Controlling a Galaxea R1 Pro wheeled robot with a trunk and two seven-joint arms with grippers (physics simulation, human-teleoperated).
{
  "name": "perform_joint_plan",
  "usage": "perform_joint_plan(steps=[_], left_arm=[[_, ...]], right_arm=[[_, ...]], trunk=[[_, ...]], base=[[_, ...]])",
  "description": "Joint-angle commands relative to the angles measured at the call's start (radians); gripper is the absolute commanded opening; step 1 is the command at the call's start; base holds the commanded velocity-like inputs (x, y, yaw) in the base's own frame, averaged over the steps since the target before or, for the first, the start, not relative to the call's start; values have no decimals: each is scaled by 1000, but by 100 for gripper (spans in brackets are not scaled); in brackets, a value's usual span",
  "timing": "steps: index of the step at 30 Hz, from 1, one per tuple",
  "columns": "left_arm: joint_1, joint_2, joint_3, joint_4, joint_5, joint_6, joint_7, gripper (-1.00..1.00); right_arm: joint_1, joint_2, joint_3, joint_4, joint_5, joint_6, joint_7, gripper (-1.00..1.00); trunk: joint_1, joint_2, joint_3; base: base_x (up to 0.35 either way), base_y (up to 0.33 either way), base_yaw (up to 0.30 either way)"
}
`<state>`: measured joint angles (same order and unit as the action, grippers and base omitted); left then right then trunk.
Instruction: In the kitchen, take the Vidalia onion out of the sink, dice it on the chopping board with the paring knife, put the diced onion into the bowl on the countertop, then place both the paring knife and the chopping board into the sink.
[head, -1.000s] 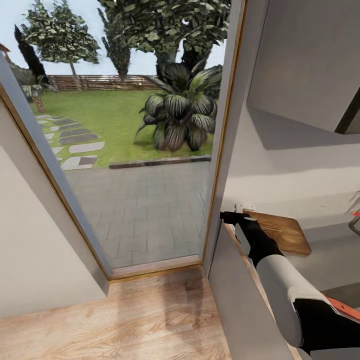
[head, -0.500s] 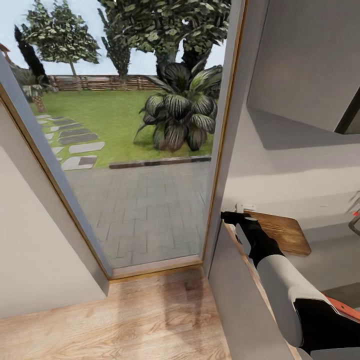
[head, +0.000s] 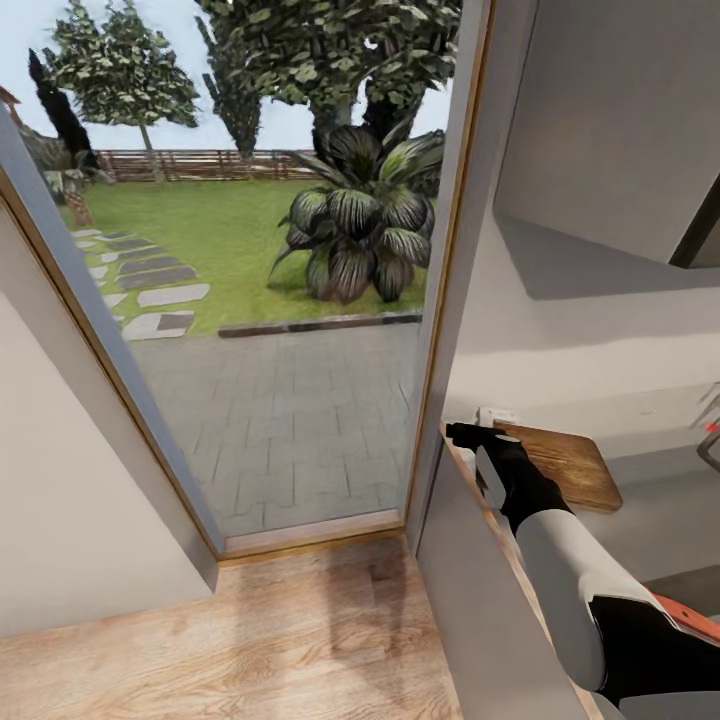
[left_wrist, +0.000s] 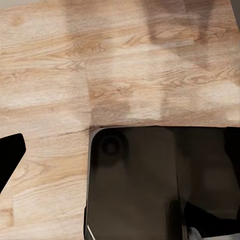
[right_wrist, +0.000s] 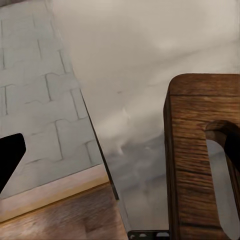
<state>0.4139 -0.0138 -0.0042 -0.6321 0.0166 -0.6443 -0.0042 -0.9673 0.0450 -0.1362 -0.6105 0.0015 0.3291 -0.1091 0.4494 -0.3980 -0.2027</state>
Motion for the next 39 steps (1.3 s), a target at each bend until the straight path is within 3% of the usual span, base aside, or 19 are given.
perform_joint_plan(steps=[1, 20, 39], left_arm=[[0, 0, 0, -1, 2, -1, 0, 100], [0, 0, 0, -1, 2, 0, 0, 100], [0, 0, 0, -1, 1, 1, 0, 100]], right_arm=[[-1, 1, -4, -2, 0, 5, -1, 100], [-1, 1, -5, -2, 1, 5, -1, 100], [-1, 0, -6, -2, 1, 5, -1, 100]], trunk=[[1, -2, -2], [1, -2, -3], [1, -2, -19]], base=[[0, 0, 0], [0, 0, 0], [0, -10, 0]])
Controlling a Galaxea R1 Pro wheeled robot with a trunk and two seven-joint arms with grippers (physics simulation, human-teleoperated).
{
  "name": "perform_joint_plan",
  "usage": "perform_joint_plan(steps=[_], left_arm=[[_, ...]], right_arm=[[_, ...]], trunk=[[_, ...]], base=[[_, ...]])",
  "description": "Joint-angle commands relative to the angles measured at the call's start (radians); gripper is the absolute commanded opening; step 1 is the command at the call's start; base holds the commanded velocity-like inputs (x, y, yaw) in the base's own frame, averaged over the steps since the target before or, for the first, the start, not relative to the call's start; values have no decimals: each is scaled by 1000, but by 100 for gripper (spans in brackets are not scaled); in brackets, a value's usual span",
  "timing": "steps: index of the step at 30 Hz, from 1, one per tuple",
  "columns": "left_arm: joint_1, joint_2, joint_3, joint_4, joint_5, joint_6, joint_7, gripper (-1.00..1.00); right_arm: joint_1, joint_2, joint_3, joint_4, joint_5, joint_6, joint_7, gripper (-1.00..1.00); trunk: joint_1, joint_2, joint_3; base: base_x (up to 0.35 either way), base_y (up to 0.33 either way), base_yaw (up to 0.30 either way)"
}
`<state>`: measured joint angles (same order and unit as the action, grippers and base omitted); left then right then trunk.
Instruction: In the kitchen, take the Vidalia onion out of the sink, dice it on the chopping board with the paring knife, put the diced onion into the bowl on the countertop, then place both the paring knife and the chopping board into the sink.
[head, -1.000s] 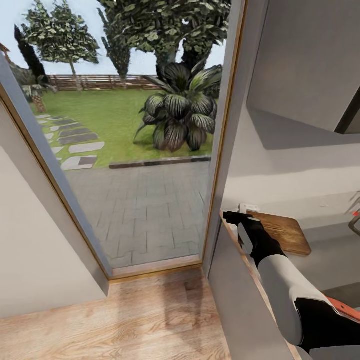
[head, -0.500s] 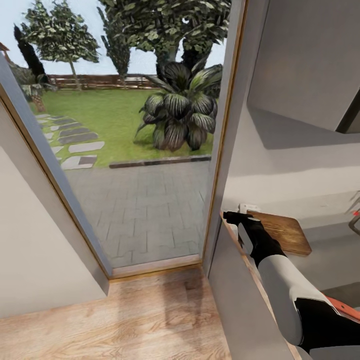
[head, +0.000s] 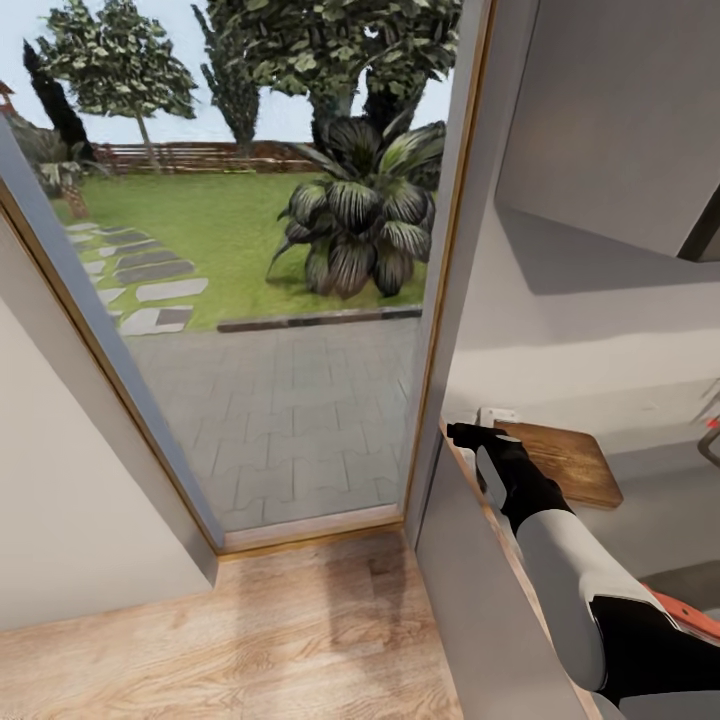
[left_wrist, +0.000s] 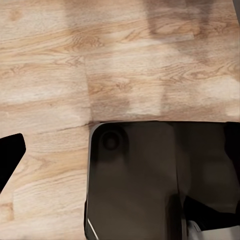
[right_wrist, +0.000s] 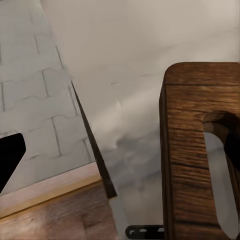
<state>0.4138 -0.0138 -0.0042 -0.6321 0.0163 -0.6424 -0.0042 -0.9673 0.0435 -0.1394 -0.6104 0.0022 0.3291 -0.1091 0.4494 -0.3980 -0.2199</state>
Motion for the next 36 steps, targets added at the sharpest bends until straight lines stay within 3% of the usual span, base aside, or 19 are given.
perform_joint_plan(steps=[1, 36], left_arm=[[0, 0, 0, -1, 2, -1, 0, 100], [0, -2, 0, -1, 2, -1, 0, 100]], right_arm=[[-1, 1, -3, -2, 0, 5, -1, 100], [-1, 2, -2, -2, -1, 5, -1, 100]], trunk=[[1, -2, -3], [1, -2, -25]], base=[[0, -20, 0], [8, -23, 0]])
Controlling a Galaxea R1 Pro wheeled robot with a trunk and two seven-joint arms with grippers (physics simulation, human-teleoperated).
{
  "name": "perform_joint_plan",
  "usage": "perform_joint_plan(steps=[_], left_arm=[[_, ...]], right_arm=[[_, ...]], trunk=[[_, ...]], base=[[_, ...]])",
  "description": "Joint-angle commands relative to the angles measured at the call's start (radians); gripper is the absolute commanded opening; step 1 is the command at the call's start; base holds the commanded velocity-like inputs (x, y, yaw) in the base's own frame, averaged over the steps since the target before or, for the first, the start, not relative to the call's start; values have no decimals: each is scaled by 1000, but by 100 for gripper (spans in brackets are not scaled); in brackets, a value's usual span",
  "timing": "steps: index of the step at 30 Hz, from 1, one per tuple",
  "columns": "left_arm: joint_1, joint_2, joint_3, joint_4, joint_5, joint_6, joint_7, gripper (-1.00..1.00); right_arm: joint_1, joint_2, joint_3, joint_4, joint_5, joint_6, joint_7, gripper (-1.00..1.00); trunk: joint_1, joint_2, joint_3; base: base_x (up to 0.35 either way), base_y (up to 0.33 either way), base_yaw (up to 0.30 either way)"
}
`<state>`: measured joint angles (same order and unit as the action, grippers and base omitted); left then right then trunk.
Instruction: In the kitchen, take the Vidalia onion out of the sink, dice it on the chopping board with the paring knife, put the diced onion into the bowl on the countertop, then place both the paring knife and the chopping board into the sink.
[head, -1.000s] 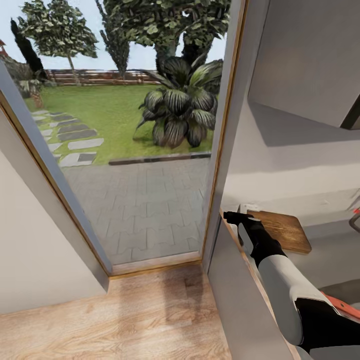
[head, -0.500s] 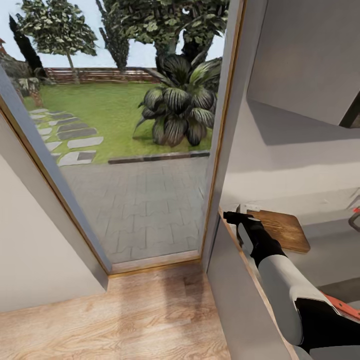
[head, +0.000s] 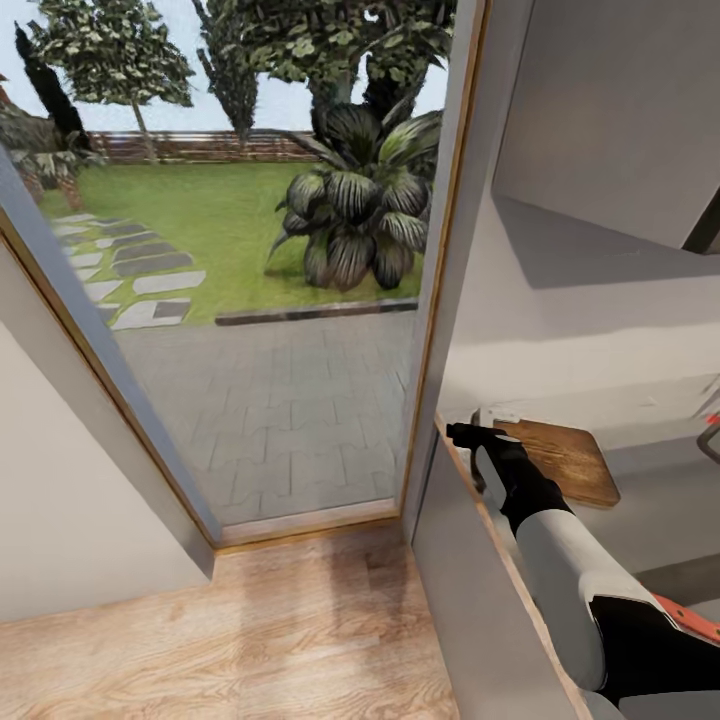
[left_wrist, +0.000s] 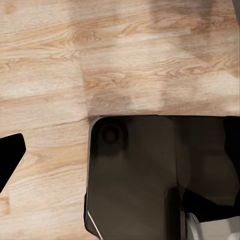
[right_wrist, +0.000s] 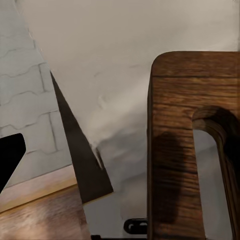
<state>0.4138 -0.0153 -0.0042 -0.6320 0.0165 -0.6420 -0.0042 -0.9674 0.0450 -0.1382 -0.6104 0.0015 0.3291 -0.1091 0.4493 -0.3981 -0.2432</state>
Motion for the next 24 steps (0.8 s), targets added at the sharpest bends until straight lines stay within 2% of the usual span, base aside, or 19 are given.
perform_joint_plan(steps=[1, 24], left_arm=[[0, 0, 0, -2, 2, -1, 0, 100], [0, 0, 0, -2, 2, -2, 0, 100]], right_arm=[[-1, 1, -3, -2, 1, 5, -1, 100], [-1, 1, -3, -2, 0, 5, -1, 100]], trunk=[[1, -2, -3], [1, -2, -21]], base=[[37, -43, 0], [5, -5, 0]])
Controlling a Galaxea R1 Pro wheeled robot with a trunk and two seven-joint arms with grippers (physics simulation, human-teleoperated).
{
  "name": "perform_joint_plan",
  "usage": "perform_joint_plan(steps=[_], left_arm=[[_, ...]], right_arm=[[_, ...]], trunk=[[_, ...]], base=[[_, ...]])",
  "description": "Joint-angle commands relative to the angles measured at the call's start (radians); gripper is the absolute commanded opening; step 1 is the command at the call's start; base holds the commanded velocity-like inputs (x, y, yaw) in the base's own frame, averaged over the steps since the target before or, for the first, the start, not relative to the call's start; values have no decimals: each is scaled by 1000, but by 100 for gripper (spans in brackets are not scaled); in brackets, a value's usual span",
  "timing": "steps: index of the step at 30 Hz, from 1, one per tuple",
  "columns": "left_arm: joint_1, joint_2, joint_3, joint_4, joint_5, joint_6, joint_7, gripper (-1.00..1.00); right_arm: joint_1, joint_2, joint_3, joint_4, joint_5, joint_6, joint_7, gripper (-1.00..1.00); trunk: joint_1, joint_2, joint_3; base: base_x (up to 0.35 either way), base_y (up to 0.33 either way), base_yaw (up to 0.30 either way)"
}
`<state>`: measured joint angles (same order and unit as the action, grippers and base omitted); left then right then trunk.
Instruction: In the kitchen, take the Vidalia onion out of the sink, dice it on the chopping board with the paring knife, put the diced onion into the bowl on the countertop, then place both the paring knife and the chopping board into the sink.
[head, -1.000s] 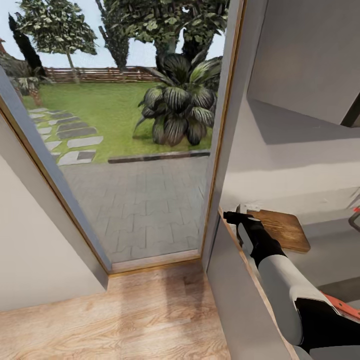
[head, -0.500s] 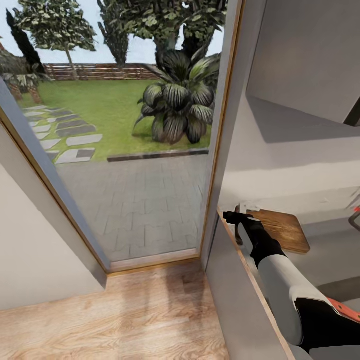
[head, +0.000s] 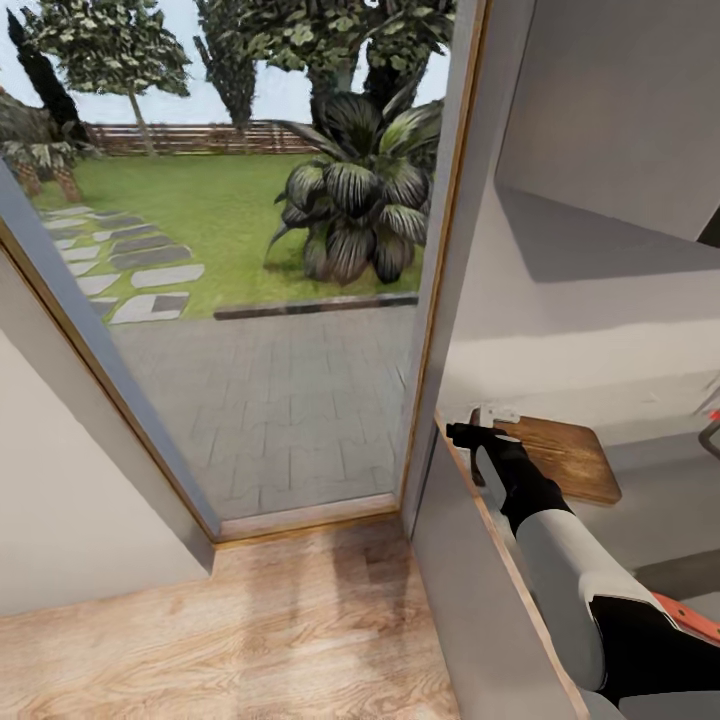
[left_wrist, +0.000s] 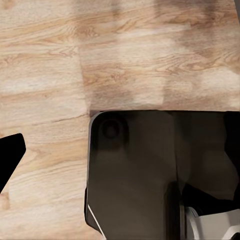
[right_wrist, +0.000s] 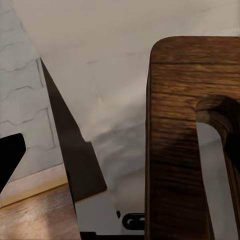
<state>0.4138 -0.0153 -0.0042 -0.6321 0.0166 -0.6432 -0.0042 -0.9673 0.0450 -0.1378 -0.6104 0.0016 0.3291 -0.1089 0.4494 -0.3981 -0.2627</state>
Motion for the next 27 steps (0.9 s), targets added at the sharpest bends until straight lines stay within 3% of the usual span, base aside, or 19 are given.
perform_joint_plan(steps=[1, 27], left_arm=[[0, 0, 0, -1, 2, -1, 0, 100], [0, 0, 0, -1, 2, -1, 0, 100]], right_arm=[[-1, 1, -3, -2, 0, 5, -1, 100], [-1, 1, -1, 0, 1, 4, 4, 100]], trunk=[[1, -2, -2], [1, -2, -10]], base=[[0, 0, 0], [-15, 8, 0]])
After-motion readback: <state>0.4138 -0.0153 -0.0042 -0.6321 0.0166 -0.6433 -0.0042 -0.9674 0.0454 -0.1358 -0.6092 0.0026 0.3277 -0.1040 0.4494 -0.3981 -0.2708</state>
